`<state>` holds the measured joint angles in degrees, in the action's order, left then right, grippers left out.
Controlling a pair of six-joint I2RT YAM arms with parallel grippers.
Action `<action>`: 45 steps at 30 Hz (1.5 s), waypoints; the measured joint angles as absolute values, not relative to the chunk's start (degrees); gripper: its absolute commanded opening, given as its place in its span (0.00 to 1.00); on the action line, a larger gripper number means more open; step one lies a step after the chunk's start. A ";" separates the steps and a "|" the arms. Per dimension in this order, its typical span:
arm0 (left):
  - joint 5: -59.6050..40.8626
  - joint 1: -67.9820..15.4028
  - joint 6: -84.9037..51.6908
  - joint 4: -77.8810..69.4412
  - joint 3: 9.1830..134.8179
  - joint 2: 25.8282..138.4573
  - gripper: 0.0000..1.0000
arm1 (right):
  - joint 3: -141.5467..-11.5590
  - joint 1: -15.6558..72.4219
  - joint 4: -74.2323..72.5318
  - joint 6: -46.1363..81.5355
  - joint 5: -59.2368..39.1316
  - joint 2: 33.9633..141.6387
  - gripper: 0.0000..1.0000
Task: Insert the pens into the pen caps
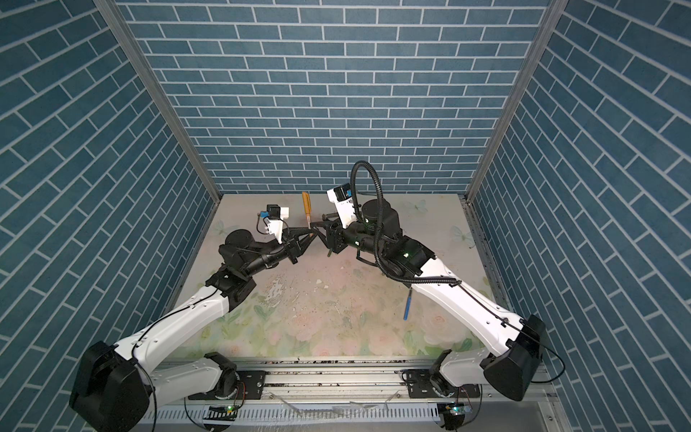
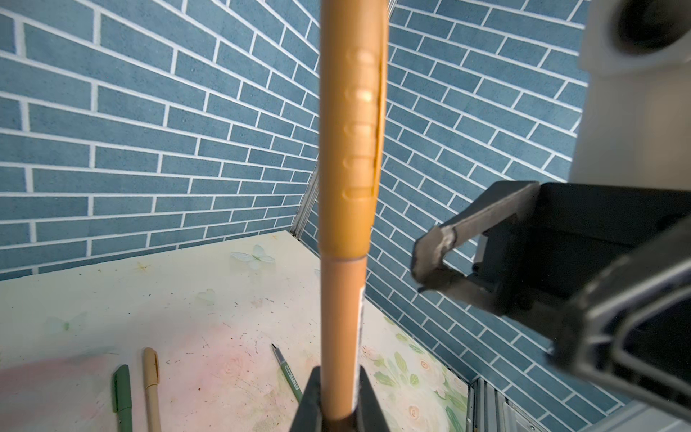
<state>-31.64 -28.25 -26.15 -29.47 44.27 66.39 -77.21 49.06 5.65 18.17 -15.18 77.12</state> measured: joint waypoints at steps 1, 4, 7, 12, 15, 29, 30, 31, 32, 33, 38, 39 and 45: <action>-31.55 -28.32 -26.15 -29.45 44.27 66.41 0.00 | -77.21 49.06 5.67 18.17 -15.59 77.43 0.45; -31.53 -28.42 -26.17 -29.47 44.27 66.50 0.00 | -77.21 49.06 5.78 18.20 -16.45 78.04 0.43; -31.53 -28.42 -26.17 -29.47 44.27 66.54 0.00 | -77.43 49.06 5.72 18.17 -16.86 78.85 0.41; -31.53 -28.47 -26.17 -29.47 44.27 66.54 0.00 | -80.03 49.06 5.26 18.24 -16.69 82.02 0.35; -31.53 -28.53 -26.15 -29.47 44.27 66.54 0.00 | -81.87 49.06 5.17 18.44 -16.32 83.90 0.29; -29.06 -28.71 -26.74 -29.17 44.25 65.45 0.77 | -83.66 48.86 5.13 19.62 -16.25 85.95 0.03; -28.56 -28.75 -26.48 -28.88 44.23 65.21 0.81 | -83.74 48.86 5.10 19.68 -16.05 85.95 0.03; -27.92 -28.75 -26.61 -28.29 44.14 64.95 0.84 | -83.99 48.84 5.13 19.66 -15.75 85.95 0.03; -27.33 -28.77 -26.65 -27.92 44.14 64.77 0.87 | -84.31 48.73 5.19 19.66 -15.42 85.95 0.03; -26.72 -28.77 -26.65 -27.66 44.12 64.58 0.91 | -84.75 48.49 5.21 19.66 -15.00 86.00 0.03; -22.74 -28.77 -26.83 -26.98 43.55 62.94 0.99 | -87.11 46.06 5.10 20.25 -13.61 86.06 0.03; -21.74 -28.80 -26.96 -26.81 43.27 62.43 1.00 | -87.48 44.97 5.08 20.78 -13.37 86.08 0.03; -14.11 -28.80 -27.05 -24.03 42.65 59.42 1.00 | -87.35 37.19 4.99 24.29 -11.99 87.68 0.03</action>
<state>-14.11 -28.80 -27.05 -24.03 42.65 59.42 -87.35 37.19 4.99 24.29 -11.99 87.68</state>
